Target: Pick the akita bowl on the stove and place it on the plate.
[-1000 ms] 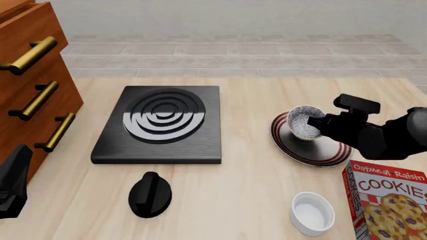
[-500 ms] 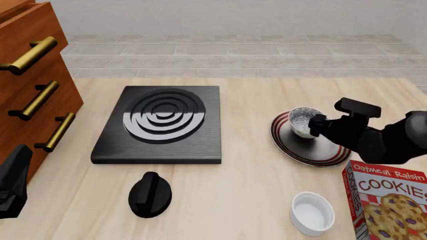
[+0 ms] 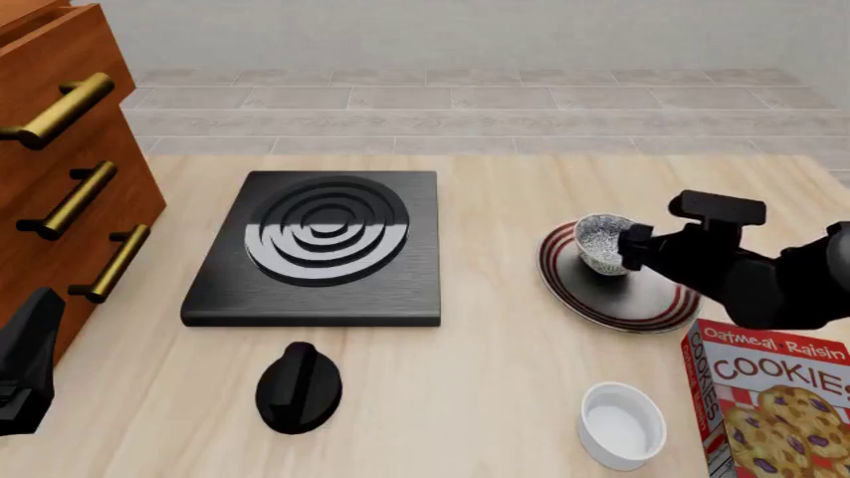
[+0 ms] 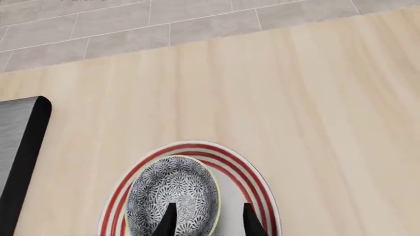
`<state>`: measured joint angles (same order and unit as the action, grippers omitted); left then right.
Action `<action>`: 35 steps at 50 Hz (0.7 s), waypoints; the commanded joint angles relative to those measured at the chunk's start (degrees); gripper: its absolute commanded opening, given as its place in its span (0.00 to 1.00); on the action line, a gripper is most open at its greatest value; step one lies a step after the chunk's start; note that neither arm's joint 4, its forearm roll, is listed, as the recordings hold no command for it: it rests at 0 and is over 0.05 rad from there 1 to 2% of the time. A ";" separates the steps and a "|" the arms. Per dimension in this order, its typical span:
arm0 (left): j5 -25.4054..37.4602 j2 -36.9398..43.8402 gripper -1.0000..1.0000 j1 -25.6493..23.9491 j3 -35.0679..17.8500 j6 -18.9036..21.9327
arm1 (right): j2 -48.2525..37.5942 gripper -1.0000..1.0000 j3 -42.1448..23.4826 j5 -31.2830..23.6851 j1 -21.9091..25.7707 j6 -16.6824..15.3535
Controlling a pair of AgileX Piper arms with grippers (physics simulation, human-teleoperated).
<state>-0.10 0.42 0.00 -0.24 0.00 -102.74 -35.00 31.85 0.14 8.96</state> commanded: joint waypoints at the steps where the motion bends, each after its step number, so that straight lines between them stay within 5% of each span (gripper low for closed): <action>1: 0.00 0.00 1.00 0.00 0.00 0.00 | 1.99 1.00 0.95 0.16 0.05 -1.13; 27: 0.00 0.00 1.00 0.00 0.00 0.00 | 12.17 1.00 5.06 0.23 2.79 -3.13; 31: 0.00 0.00 1.00 0.00 0.00 0.00 | 12.90 1.00 5.60 0.01 3.19 -6.57; 35: 0.00 0.00 1.00 0.00 0.00 0.00 | 14.04 1.00 6.49 0.42 3.01 -6.39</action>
<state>-0.10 0.42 0.00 -0.24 0.00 -91.55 -30.12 32.13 2.70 4.47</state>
